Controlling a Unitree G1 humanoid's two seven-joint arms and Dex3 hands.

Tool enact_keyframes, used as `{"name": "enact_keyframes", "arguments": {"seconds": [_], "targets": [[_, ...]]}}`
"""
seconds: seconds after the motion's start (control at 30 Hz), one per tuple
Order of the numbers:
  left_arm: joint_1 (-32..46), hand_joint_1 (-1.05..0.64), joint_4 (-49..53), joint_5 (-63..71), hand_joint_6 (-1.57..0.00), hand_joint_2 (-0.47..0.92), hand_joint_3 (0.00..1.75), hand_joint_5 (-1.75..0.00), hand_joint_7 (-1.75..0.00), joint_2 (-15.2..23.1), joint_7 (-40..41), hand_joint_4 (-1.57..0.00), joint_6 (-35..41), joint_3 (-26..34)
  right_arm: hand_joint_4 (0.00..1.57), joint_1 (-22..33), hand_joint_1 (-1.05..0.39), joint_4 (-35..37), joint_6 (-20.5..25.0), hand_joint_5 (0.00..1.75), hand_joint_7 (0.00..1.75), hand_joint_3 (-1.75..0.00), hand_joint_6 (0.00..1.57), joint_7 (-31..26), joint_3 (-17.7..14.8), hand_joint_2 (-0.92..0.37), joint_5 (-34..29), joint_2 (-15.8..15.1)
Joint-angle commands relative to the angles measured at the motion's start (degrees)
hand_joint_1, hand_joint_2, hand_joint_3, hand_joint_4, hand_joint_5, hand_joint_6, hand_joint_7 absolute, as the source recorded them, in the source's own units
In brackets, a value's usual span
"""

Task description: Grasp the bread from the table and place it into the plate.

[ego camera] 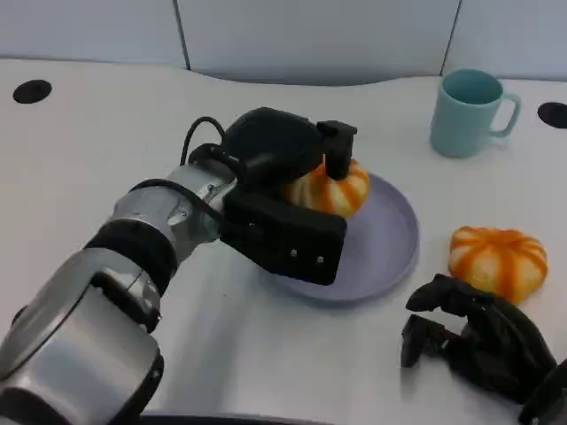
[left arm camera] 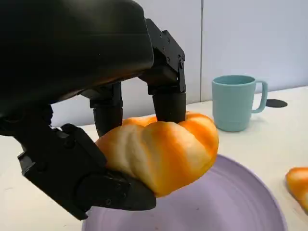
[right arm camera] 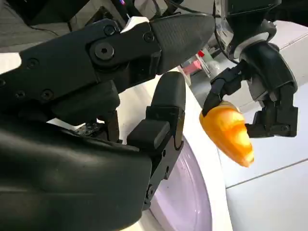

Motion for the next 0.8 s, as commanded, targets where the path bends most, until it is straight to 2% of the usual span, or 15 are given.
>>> {"name": "enact_keyframes", "arguments": {"seconds": [0.03, 0.17, 0.2, 0.23, 0.33, 0.43, 0.53, 0.57, 0.6, 0.7, 0.77, 0.8], "targets": [[-1.6, -0.3, 0.2, 0.4, -0.7, 0.54, 0.9, -1.75, -1.75, -0.9, -0.5, -0.93, -0.3, -0.9, 0.61, 1.9, -0.48, 0.5, 2.7, 1.57, 0.82, -0.11, 0.79, -0.7, 0.1, -0.92, -0.3, 0.4], [-1.1, -0.37, 0.4, 0.6, -0.67, 0.56, 0.81, -1.75, -1.75, -1.6, -0.5, -0.92, -0.6, -1.5, 0.61, 2.0, -0.47, 0.0, 4.2, 1.58, 0.81, -0.09, 0.8, -0.3, -0.2, -0.92, 0.5, 0.7], [-1.1, -0.37, 0.4, 0.7, -0.66, 0.58, 0.76, -1.74, -1.7, -1.7, -0.8, -0.89, -0.4, -1.7, 0.61, 2.0, -0.47, 0.2, 4.2, 1.58, 0.81, -0.09, 0.8, 0.0, -0.3, -0.92, 0.6, 0.8], [-1.1, -0.37, 0.5, 0.9, -0.67, 0.6, 0.71, -1.74, -1.57, -1.9, -0.9, -0.84, -0.1, -2.1, 0.61, 2.1, -0.47, 0.1, 3.8, 1.59, 0.8, -0.09, 0.8, 0.0, -0.3, -0.92, 0.6, 0.9], [-1.0, -0.35, 0.6, 1.7, -0.7, 0.63, 0.6, -1.74, -1.48, -2.2, -0.5, -0.8, 0.8, -3.1, 0.62, 2.1, -0.48, 0.3, 3.0, 1.6, 0.8, -0.09, 0.8, 0.0, -0.3, -0.92, 0.3, 1.0], [-0.8, -0.32, 0.7, 2.5, -0.64, 0.67, 0.53, -1.75, -1.7, -2.6, 0.9, -0.87, 1.3, -3.9, 0.64, 2.0, -0.47, 0.7, 3.2, 1.6, 0.79, -0.09, 0.81, 0.0, -0.5, -0.92, 0.3, 1.0], [-0.6, -0.31, 1.0, 2.9, -0.64, 0.69, 0.54, -1.75, -1.74, -2.9, 1.5, -0.91, 1.4, -4.4, 0.64, 1.9, -0.47, 1.0, 3.5, 1.59, 0.78, -0.09, 0.81, 0.7, -0.7, -0.92, 0.6, 1.0], [-0.7, -0.33, 1.1, 3.3, -0.61, 0.7, 0.54, -1.75, -1.74, -2.9, 1.5, -0.88, 1.8, -4.7, 0.64, 2.1, -0.48, 0.4, 3.4, 1.58, 0.78, -0.09, 0.82, 0.4, -0.6, -0.92, 0.4, 1.0], [-0.8, -0.4, 1.2, 3.5, -0.48, 0.74, 0.49, -1.74, -1.71, -2.8, 1.0, -0.71, 2.3, -5.0, 0.64, 2.1, -0.48, 0.2, 3.3, 1.58, 0.78, -0.09, 0.82, 0.3, -0.6, -0.92, 0.2, 1.0], [-0.8, -0.49, 1.5, 2.6, -0.28, 0.88, 0.22, -1.74, -1.66, -2.8, -1.2, -0.4, 2.7, -4.5, 0.65, 2.2, -0.48, 0.4, 2.9, 1.57, 0.78, -0.09, 0.82, 0.3, -0.6, -0.92, 0.2, 1.0], [-0.9, -0.55, 1.6, 1.9, -0.16, 0.91, 0.14, -1.74, -1.69, -2.9, -2.9, -0.22, 2.9, -4.0, 0.65, 2.2, -0.48, 0.4, 2.6, 1.56, 0.78, -0.09, 0.82, 0.1, -0.6, -0.92, 0.0, 1.0], [-0.9, -0.6, 1.6, 1.7, -0.11, 0.92, 0.11, -1.71, -1.63, -3.0, -3.5, -0.11, 3.1, -3.9, 0.65, 2.2, -0.48, 0.4, 2.5, 1.55, 0.77, -0.09, 0.83, 0.1, -0.6, -0.92, -0.1, 1.0]]}}
